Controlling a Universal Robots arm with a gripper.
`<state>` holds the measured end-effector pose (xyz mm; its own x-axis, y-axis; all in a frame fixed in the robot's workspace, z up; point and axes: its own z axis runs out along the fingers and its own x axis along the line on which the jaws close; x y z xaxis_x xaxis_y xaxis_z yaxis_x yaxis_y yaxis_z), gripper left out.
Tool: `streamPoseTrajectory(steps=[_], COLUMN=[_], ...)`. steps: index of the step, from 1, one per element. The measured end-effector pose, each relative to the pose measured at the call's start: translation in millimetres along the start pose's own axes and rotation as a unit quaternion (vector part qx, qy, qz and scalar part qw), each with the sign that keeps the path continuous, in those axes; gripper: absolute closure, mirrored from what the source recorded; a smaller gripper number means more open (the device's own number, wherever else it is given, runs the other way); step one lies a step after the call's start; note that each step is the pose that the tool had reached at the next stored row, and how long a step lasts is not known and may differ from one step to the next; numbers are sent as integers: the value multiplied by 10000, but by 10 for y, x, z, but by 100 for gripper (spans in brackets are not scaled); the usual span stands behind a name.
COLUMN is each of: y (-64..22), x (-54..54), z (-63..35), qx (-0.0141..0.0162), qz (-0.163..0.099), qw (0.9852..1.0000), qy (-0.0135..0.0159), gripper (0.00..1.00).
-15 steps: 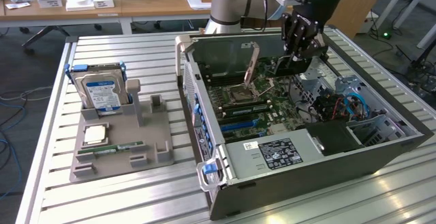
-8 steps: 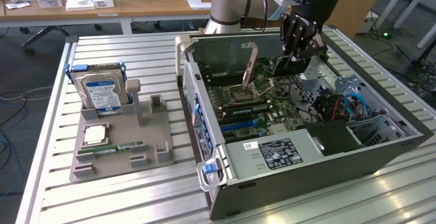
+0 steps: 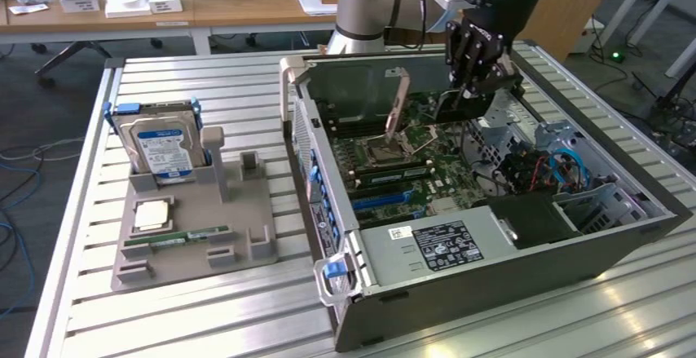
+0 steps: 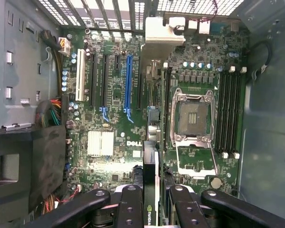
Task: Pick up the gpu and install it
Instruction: 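Insert the gpu into the slot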
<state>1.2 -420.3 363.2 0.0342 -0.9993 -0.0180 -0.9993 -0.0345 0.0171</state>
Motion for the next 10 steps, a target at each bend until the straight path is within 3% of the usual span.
streamPoseTrajectory(steps=[10], y=[26], x=[-1], z=[15], qx=[0], qz=[-1], qw=[10000], qy=[1], gripper=[74])
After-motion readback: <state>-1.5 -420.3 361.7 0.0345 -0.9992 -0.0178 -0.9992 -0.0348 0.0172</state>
